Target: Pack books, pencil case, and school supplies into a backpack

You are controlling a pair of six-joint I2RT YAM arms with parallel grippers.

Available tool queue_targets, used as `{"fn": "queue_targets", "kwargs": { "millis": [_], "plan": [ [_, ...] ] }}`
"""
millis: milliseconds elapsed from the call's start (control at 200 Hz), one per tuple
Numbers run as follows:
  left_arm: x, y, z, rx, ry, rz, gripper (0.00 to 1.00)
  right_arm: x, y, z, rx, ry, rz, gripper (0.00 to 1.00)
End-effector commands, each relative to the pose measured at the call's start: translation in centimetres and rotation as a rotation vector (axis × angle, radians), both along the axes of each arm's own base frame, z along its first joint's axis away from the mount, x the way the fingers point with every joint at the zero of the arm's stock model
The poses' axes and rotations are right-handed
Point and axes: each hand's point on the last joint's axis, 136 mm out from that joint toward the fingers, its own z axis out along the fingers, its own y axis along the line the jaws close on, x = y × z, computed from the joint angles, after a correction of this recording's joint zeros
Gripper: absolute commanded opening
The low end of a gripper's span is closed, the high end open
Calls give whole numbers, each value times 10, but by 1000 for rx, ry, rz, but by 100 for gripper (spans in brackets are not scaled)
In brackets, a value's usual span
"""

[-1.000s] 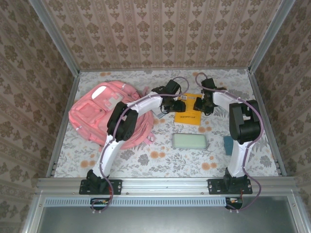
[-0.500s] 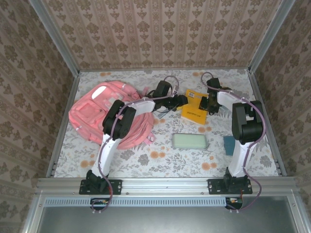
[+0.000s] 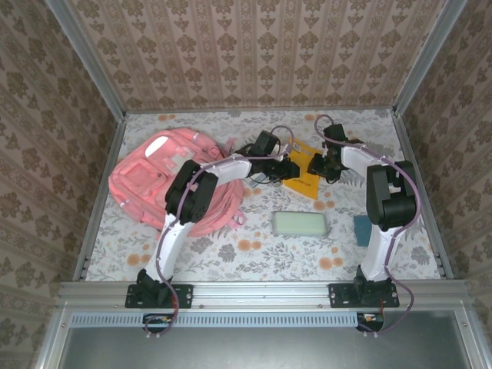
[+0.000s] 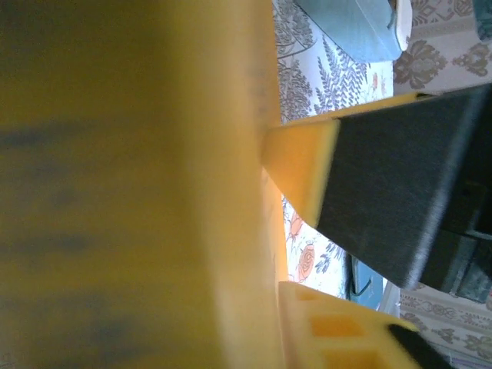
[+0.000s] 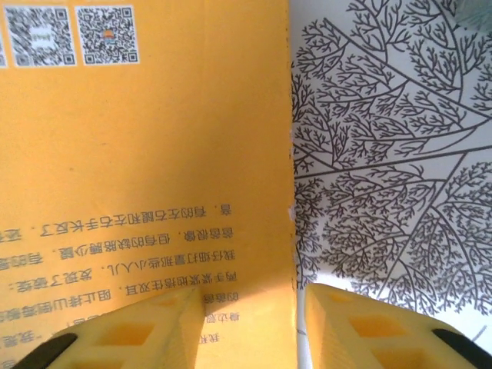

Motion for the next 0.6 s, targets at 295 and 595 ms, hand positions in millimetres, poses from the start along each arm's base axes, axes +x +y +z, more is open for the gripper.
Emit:
{"fn": "queue_targets", "kwargs": {
  "millis": [295, 595],
  "plan": [
    [5, 7, 142, -268, -190, -21, 0, -3, 5, 100, 349, -245, -59, 59],
    [-12, 21, 204, -421, -207, -66, 0, -3, 30, 165, 716, -413, 18, 66]
  ]
}}
